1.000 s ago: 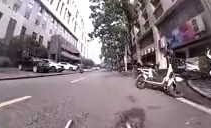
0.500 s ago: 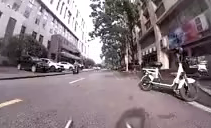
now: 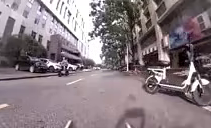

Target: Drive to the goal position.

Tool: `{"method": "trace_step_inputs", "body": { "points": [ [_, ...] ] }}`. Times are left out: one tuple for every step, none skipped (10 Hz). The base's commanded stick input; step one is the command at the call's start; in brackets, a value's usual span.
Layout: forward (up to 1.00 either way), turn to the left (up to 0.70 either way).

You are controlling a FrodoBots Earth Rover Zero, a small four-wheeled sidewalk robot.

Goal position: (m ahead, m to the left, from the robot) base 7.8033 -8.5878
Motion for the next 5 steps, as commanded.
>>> {"method": "trace_step_inputs", "body": {
  "points": [
    [0.70,0.00],
    [0.70,0.00],
    [0.70,-0.03],
    [0.70,-0.12],
    [0.70,-0.14]
  ]
}}
